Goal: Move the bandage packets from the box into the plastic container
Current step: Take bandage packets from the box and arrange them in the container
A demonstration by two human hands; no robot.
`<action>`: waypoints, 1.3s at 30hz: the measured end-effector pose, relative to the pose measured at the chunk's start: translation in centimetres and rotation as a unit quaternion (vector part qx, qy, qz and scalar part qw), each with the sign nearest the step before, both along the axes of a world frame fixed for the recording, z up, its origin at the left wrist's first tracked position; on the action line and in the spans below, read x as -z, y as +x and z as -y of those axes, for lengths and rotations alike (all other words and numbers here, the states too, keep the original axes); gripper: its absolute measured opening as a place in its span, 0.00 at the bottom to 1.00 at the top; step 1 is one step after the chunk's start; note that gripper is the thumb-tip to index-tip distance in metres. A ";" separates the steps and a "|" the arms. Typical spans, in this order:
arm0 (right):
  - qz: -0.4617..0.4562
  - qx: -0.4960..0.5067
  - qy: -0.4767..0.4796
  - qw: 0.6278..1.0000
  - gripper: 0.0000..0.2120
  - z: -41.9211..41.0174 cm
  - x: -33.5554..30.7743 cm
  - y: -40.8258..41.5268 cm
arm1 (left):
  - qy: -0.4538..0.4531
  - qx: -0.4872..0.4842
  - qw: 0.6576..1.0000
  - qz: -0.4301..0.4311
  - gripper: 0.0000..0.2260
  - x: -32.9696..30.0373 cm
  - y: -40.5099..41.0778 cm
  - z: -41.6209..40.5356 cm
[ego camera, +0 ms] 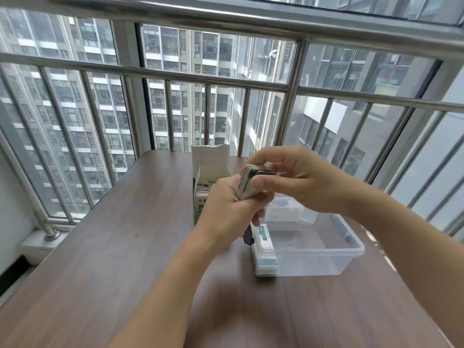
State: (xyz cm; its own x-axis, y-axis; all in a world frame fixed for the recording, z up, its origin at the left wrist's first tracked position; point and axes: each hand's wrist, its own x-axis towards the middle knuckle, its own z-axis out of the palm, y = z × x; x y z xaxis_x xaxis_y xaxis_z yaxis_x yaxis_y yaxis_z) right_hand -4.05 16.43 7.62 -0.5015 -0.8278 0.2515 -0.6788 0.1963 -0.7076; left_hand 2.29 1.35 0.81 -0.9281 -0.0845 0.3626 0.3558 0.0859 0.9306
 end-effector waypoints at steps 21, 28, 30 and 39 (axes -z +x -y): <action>-0.064 0.056 0.091 0.992 0.09 1.0 -0.6 -0.2 | -0.025 -0.063 0.997 0.039 0.12 0.7 -0.3 -0.5; -0.057 0.090 0.035 0.994 0.06 1.8 -0.8 -0.8 | 0.129 0.099 0.982 0.101 0.14 -0.2 -0.1 0.8; -0.070 0.091 0.030 0.993 0.07 1.9 -0.9 -0.9 | 0.166 0.115 0.974 0.105 0.21 -0.5 -0.1 0.8; 0.074 0.060 -0.012 0.995 0.13 1.3 -0.6 -2.0 | 0.264 0.099 0.952 0.123 0.21 -0.2 -0.2 0.6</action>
State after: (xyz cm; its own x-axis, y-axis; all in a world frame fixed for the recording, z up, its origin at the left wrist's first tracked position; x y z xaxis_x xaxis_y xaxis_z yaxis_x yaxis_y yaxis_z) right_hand -6.01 15.16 8.25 -0.6299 -0.7538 0.1869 -0.5398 0.2520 -0.8031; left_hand 2.05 0.78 1.00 -0.9961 -0.0096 0.0874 0.0820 -0.4618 0.8832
